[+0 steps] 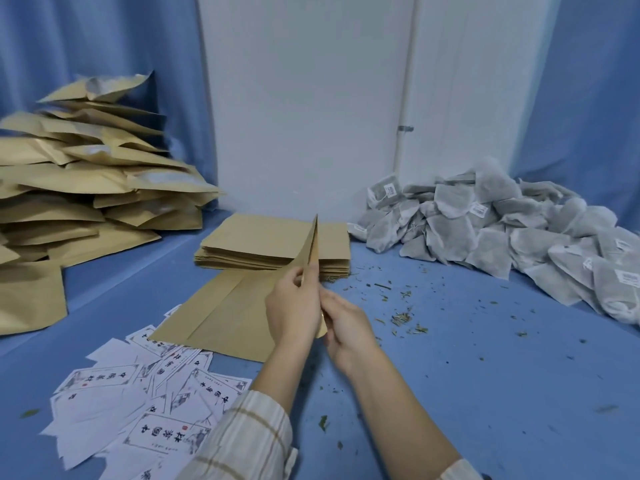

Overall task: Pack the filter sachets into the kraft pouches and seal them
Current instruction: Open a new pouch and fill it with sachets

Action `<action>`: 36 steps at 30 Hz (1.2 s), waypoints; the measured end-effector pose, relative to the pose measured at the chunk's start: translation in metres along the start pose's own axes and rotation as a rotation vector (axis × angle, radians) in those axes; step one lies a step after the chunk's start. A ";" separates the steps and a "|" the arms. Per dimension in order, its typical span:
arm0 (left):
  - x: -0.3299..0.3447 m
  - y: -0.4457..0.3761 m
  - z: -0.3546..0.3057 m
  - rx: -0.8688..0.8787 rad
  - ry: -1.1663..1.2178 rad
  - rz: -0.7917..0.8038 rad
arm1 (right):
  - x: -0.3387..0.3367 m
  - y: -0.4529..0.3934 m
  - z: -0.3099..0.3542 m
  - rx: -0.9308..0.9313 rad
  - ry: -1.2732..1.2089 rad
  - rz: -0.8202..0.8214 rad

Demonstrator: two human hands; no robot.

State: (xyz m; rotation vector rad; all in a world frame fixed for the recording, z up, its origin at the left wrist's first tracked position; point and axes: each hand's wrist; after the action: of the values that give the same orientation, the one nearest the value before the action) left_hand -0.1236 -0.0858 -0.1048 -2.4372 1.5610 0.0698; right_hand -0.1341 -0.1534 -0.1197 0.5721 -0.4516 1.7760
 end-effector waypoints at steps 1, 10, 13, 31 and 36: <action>0.000 0.000 0.000 0.011 -0.007 -0.025 | 0.001 0.001 -0.002 0.006 -0.038 -0.010; 0.013 0.012 0.008 0.222 -0.484 0.010 | -0.012 0.002 -0.003 -0.291 0.805 -0.429; 0.014 0.013 0.007 0.249 -0.578 -0.016 | -0.013 0.001 -0.003 -0.272 0.795 -0.469; 0.009 0.024 -0.005 0.524 -1.041 -0.009 | -0.036 -0.007 0.018 -0.511 1.605 -0.216; 0.007 0.032 -0.022 0.660 -0.970 -0.091 | -0.046 -0.015 0.034 -0.539 1.979 0.010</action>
State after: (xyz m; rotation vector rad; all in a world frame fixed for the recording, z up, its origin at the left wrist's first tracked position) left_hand -0.1511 -0.1097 -0.0902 -1.5448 0.8324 0.5320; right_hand -0.1045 -0.2044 -0.1192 -1.5136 0.4869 1.3341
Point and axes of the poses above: each hand's wrist, its own y-axis away from the middle knuckle, its own x-axis out of the palm, z = x × y, and after that the axes turned 7 degrees about z, right-handed
